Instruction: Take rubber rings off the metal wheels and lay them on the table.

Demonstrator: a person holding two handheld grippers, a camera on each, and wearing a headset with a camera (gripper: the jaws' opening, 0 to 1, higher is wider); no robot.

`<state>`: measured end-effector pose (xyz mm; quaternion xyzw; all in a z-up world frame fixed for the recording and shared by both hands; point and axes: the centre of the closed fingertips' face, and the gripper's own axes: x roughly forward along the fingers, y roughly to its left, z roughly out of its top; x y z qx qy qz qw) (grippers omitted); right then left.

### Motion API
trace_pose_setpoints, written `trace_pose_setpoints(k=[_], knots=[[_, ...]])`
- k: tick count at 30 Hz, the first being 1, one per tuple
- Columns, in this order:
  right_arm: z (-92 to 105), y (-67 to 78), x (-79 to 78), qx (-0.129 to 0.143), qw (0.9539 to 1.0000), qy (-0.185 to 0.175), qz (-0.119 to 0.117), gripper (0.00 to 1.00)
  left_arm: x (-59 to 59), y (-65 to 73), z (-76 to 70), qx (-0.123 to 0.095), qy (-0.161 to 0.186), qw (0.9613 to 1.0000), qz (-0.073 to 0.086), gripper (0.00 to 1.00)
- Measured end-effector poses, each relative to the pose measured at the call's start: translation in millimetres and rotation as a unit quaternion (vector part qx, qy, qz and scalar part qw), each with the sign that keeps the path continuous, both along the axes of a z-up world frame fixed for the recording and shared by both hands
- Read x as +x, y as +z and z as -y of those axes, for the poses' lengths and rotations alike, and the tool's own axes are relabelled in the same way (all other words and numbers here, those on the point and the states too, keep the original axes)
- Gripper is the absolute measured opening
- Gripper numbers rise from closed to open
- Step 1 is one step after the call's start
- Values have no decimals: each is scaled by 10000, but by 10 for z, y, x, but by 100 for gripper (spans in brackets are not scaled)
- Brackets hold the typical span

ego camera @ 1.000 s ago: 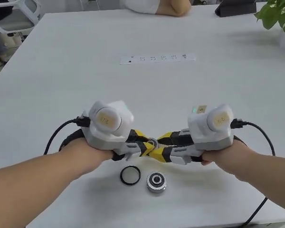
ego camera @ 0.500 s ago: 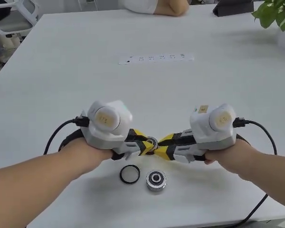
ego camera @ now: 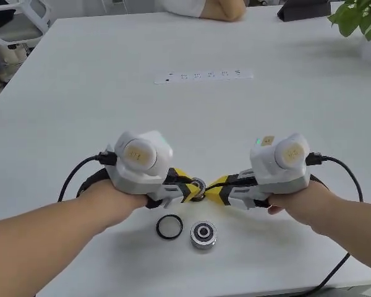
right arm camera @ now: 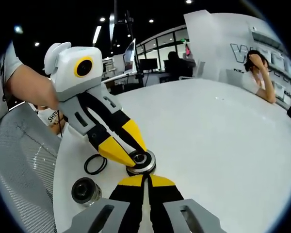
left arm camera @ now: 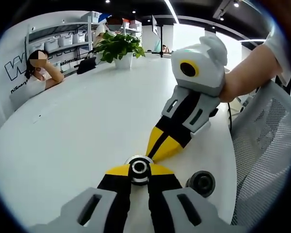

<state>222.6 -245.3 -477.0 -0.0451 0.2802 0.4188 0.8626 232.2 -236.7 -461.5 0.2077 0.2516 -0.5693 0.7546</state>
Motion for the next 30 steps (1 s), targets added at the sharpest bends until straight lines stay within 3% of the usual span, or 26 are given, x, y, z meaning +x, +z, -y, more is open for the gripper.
trace_pose_setpoints(k=[10,14,16,18,23,30], knots=[[45,36,16,455,9977,-348,-367,0,3,-1,1,10,10,10000,-7,7],[44,49,23,728,9940,-566,-588,0,3,-1,1,7,29,10000,-11,7],[32,113,58,1007,9903,-732,-614,0,0,0,1,4,26,10000,-26,7],[62,95,85,969,9898,-787,-692,0,-1,-2,2,7,34,10000,-37,7],[61,97,89,1194,9850,-940,-815,0,-2,-3,1,8,77,10000,-55,7],[32,122,83,1236,9844,-940,-828,0,0,-4,-1,12,109,9999,-36,7]])
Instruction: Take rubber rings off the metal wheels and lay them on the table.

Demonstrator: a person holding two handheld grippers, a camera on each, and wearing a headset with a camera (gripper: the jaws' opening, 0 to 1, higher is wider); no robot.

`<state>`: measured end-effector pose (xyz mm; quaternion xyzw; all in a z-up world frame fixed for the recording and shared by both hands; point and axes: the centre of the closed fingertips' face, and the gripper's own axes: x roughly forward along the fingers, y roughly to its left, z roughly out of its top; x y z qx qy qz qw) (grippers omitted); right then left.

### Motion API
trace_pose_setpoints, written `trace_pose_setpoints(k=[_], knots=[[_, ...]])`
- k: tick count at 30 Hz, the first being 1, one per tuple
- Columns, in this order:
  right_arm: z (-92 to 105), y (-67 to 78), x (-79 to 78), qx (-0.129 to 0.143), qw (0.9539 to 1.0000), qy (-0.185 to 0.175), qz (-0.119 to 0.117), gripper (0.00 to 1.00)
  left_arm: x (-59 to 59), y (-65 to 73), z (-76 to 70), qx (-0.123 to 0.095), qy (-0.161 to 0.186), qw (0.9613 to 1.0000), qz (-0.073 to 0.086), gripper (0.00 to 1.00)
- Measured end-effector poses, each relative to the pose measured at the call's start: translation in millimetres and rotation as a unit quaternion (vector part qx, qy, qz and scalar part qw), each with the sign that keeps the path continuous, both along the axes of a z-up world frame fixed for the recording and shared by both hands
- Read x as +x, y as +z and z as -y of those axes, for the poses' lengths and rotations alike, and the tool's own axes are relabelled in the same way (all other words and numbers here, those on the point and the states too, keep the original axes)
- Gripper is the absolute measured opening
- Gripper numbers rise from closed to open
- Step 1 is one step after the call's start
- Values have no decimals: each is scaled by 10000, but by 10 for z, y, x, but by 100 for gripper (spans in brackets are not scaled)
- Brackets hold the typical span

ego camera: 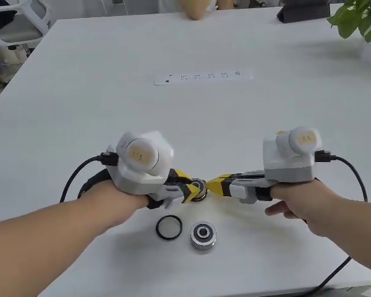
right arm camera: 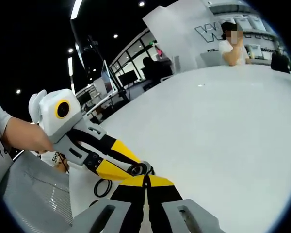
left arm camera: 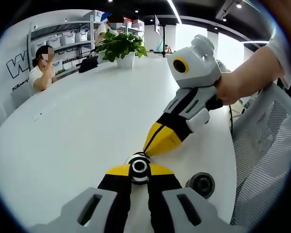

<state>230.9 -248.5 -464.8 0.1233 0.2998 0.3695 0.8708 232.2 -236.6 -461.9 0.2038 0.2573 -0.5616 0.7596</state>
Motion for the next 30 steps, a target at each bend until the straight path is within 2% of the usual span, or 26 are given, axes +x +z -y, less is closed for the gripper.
trace_pose_setpoints(k=[15,26,30], knots=[[-66,35,-55,-138,9997,148,116,0,6,-2,-3,-15,85,9999,-58,7],[-172,48,-60,-158,9994,271,165,0,11,-1,0,0,63,10000,-35,7],[-161,55,-48,-65,9995,268,152,0,6,2,-1,11,53,10000,-32,7]])
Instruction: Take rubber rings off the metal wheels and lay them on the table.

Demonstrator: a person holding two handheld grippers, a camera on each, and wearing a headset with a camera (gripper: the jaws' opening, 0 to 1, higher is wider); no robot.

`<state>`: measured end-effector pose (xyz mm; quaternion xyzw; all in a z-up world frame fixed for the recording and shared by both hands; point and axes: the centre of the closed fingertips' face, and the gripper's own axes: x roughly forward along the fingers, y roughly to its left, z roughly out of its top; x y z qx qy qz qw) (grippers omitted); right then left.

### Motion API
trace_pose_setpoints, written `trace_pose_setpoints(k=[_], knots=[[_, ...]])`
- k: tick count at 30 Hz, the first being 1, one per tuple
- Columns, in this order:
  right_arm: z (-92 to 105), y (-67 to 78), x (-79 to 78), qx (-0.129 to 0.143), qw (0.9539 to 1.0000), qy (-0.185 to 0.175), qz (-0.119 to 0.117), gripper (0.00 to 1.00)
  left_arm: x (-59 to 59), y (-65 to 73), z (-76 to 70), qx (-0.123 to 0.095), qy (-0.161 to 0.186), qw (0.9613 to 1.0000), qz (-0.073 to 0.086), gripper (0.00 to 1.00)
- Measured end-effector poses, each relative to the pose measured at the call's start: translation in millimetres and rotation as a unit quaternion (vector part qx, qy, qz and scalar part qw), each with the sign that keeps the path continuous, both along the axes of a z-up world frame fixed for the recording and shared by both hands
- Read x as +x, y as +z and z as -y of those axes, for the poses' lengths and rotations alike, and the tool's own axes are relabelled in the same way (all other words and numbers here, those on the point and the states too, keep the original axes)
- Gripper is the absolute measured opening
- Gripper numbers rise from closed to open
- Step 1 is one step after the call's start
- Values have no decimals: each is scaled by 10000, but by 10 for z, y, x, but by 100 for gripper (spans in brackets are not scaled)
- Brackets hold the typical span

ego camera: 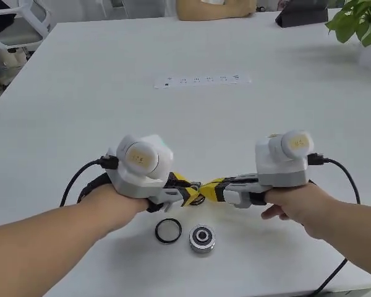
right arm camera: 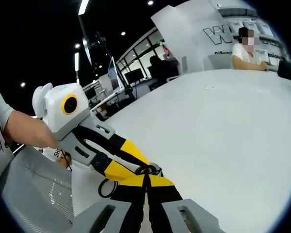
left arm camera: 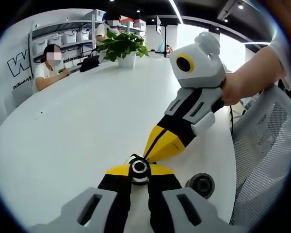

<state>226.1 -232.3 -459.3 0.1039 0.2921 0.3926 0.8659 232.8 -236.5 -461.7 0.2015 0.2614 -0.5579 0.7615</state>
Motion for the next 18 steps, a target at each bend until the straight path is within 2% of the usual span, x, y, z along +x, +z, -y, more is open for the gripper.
trace_pose_setpoints(k=[18], knots=[[-31,82,-60,336,9994,22,-72,0,0,1,-3,-12,16,10000,3,7]])
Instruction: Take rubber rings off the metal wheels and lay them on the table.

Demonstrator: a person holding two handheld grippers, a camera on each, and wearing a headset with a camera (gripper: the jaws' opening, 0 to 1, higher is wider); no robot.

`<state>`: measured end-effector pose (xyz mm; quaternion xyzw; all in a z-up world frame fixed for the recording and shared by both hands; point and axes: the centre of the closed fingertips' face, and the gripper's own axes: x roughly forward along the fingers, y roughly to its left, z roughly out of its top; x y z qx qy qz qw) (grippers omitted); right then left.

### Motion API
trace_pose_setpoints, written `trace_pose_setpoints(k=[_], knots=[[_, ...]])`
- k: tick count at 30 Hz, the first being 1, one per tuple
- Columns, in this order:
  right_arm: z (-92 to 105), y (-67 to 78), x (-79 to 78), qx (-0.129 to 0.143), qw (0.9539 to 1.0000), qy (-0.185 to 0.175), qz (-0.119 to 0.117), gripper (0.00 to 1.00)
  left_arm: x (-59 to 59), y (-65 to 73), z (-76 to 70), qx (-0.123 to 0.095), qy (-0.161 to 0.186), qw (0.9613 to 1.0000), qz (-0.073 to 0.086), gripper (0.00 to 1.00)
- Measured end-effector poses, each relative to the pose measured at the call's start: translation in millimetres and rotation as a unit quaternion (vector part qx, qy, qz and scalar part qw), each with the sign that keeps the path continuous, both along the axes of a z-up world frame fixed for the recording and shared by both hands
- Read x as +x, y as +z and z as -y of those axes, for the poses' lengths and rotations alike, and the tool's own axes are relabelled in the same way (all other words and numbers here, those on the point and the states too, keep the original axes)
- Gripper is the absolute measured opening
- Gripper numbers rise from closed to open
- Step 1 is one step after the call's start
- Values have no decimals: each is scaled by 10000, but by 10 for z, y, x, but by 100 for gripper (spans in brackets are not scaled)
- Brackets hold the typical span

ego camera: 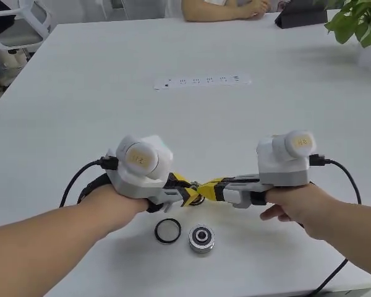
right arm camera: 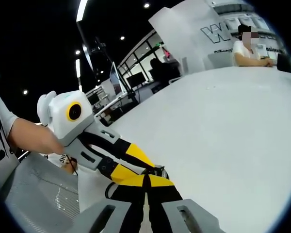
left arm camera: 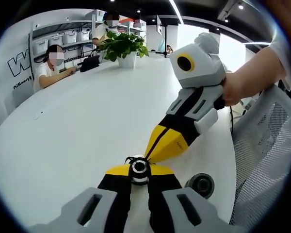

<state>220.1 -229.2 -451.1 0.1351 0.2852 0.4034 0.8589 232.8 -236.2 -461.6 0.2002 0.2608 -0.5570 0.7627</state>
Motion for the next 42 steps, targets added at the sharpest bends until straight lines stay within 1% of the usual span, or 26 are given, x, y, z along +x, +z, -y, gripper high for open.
trace_pose_setpoints(k=[6,10,13,20,21,24,27,34,38,40,42], knots=[[-14,42,-46,105,9999,82,-29,0,1,0,-2,-17,11,10000,-5,7],[-17,66,-92,172,9996,221,-9,0,3,0,-3,-37,14,10000,3,7],[-24,75,-100,196,9996,214,-26,0,5,0,-2,-46,25,10000,4,7],[59,45,-20,110,9999,-58,-52,0,5,-1,1,-32,21,10000,28,7],[68,29,-14,55,9999,-76,-50,0,4,0,1,-24,10,10000,39,7],[68,18,-10,30,9999,-116,-69,0,4,0,2,10,-55,9999,95,7],[70,22,6,22,9999,-147,-55,0,3,-1,2,10,-68,9999,83,7],[67,32,6,36,9998,-165,-65,0,-6,10,-5,83,-125,9998,127,8],[111,54,34,95,9997,-228,-51,0,-27,78,-2,-27,-139,9998,107,9],[123,67,40,126,9996,-255,-51,0,-57,116,2,-88,-162,9998,68,9],[128,86,40,153,9995,-281,-46,0,-77,144,-4,-123,-182,9997,63,10]])
